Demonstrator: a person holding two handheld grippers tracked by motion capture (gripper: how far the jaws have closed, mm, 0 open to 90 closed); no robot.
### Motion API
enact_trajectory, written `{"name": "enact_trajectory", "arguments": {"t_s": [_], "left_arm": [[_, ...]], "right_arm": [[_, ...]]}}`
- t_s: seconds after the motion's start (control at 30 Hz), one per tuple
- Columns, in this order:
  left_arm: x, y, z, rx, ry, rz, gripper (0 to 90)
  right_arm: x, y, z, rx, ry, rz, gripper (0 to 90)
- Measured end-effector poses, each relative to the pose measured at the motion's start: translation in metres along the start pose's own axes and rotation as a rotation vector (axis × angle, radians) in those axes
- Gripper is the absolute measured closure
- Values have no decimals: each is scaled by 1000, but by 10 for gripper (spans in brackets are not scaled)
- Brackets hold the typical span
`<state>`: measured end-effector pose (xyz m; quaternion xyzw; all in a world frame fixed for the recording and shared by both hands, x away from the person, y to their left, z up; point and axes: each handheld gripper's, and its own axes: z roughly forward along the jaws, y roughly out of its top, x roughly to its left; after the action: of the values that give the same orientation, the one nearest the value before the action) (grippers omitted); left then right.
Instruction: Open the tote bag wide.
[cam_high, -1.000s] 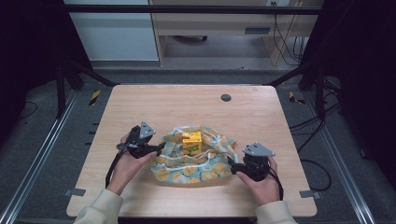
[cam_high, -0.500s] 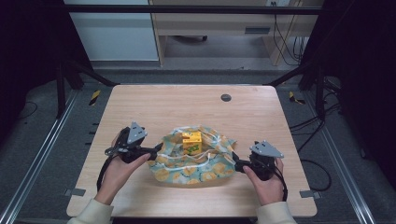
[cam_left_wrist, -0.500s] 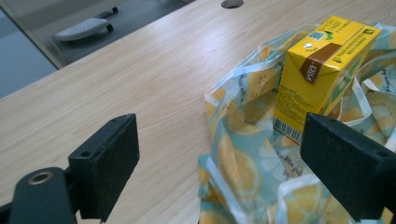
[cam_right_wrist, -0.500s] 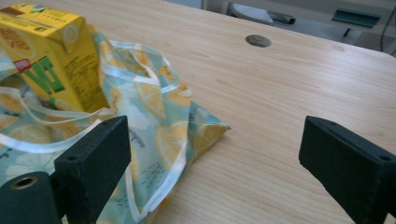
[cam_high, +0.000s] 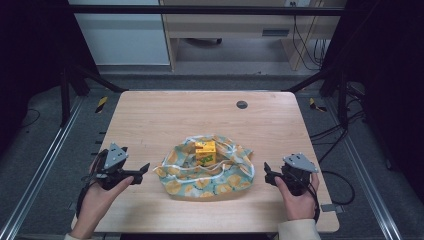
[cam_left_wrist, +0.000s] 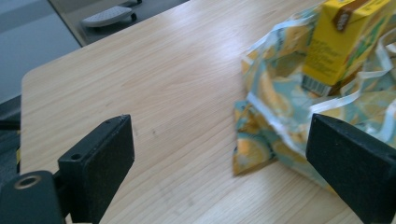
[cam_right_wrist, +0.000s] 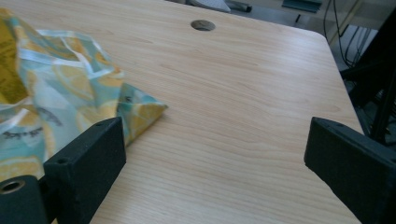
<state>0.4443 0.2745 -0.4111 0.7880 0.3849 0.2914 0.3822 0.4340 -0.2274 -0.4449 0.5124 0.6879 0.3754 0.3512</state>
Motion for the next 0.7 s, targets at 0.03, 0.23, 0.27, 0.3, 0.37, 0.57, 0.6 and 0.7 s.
{"name": "enact_trajectory", "arguments": {"t_s": [0.03,0.23,0.27,0.3,0.37,0.57,0.6,0.7], "left_arm": [[3,-2,0,4,2,-7,74],[19,-14,2,16,33,-47,72],[21,-17,2,17,39,-53,72],[24,-19,2,18,44,-58,72],[29,-23,4,25,61,-63,69],[42,-40,13,55,73,-91,64],[44,-42,14,64,72,-91,63],[48,-47,16,69,80,-82,63]], "right_arm": [[-3,-1,0,1,-6,8,60],[-12,-4,-3,1,-24,36,57],[-12,-4,-3,5,-25,38,57],[-13,-4,-3,7,-25,35,57],[-14,-5,-2,18,-28,38,57],[-23,-11,5,78,-36,65,65],[-24,-13,6,89,-37,70,65],[-28,-15,10,126,-53,66,70]]}}
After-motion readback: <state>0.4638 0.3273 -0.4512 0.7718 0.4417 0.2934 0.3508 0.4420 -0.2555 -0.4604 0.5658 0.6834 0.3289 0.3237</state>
